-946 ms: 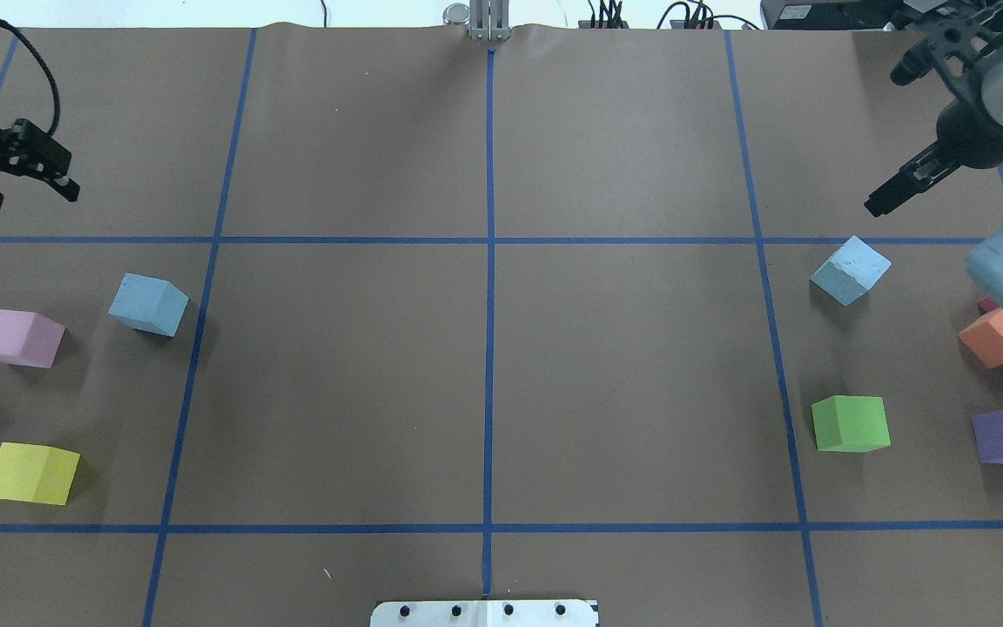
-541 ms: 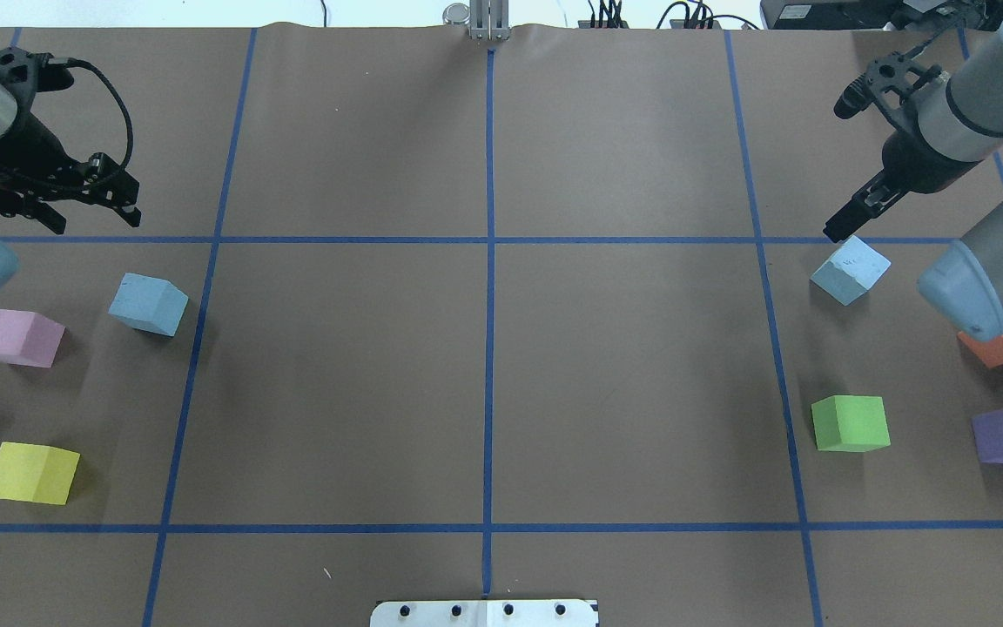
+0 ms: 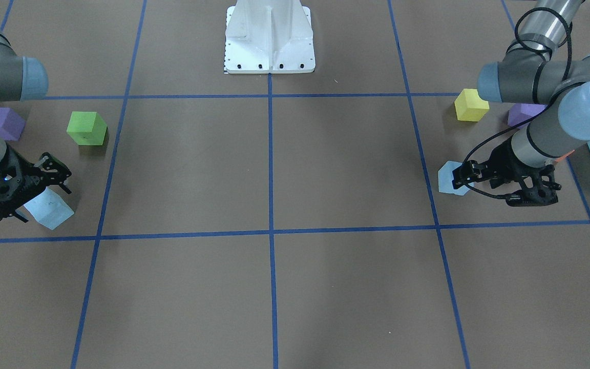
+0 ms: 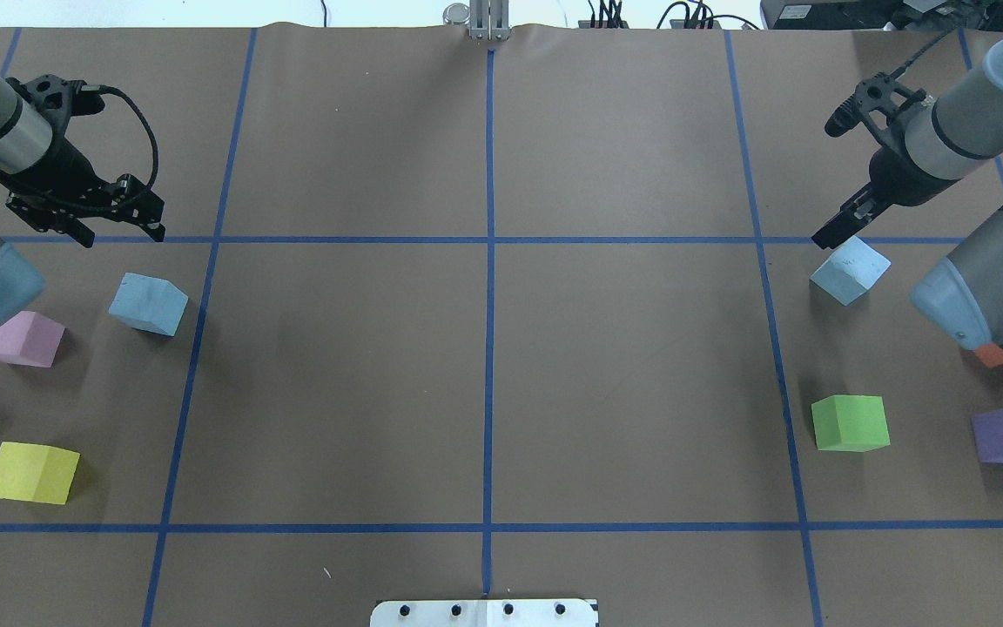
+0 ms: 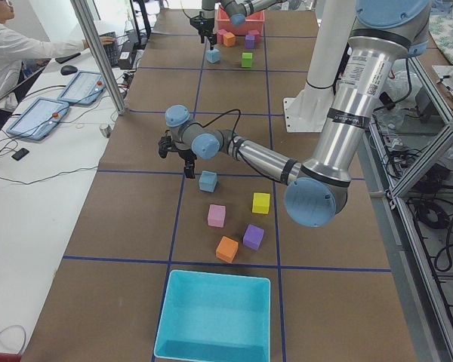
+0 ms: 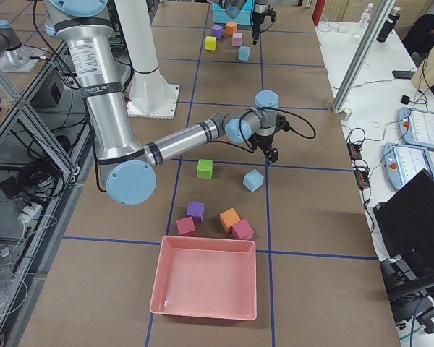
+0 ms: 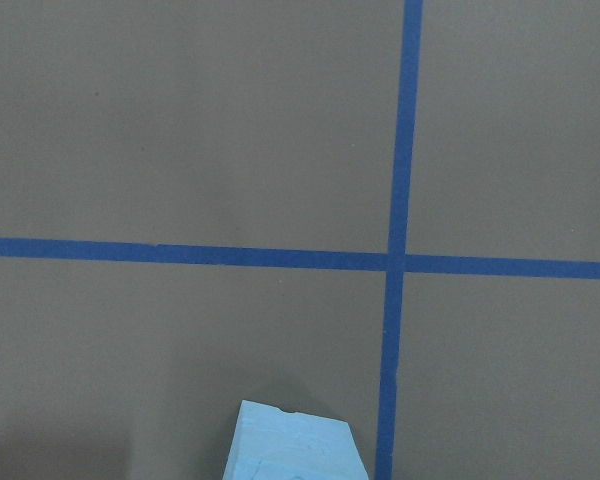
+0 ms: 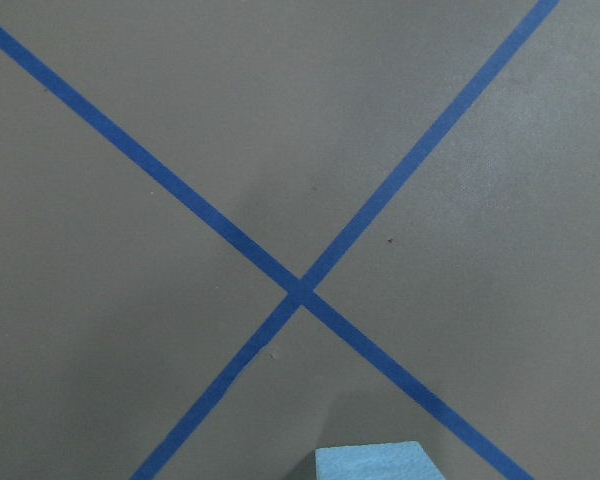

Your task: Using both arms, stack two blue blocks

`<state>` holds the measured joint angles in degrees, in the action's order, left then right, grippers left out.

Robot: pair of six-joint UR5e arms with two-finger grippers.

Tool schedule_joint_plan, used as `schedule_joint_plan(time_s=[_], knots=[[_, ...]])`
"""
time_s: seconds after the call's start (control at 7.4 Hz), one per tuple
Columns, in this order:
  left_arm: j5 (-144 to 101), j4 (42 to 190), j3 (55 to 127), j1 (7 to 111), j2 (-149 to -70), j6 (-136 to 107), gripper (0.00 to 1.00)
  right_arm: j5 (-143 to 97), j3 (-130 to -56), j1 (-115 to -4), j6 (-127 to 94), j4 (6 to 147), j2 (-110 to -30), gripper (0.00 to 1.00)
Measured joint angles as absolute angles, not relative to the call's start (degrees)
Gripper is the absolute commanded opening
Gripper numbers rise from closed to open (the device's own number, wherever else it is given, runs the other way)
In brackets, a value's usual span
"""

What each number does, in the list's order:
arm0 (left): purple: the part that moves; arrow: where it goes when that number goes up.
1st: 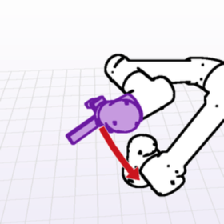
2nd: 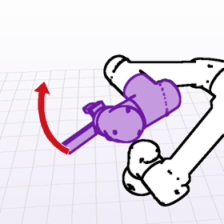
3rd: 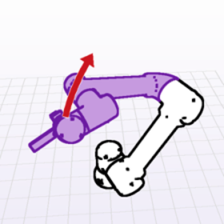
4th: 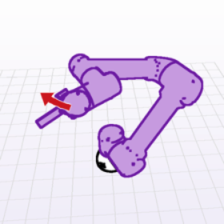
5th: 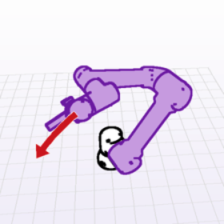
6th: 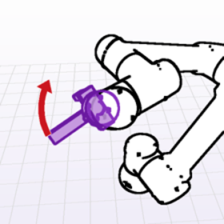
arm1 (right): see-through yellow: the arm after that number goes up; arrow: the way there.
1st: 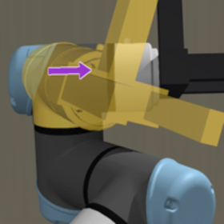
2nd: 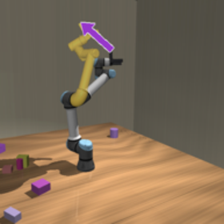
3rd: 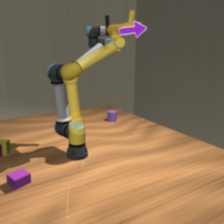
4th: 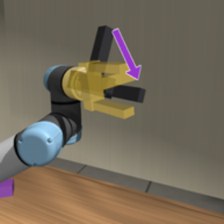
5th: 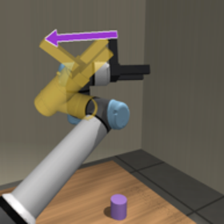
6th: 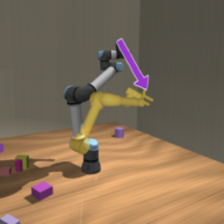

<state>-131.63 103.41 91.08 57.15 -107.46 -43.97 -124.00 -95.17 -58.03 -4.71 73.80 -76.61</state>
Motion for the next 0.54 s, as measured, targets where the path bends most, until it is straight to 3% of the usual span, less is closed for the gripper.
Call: schedule_joint_plan(time_s=[0.54], knots=[[-129.7, 106.5, 90.3, 55.2, -107.3, -43.8, 0.98, -123.9, -94.4, -58.0, -4.2, 72.2, -78.2, 0.99]])
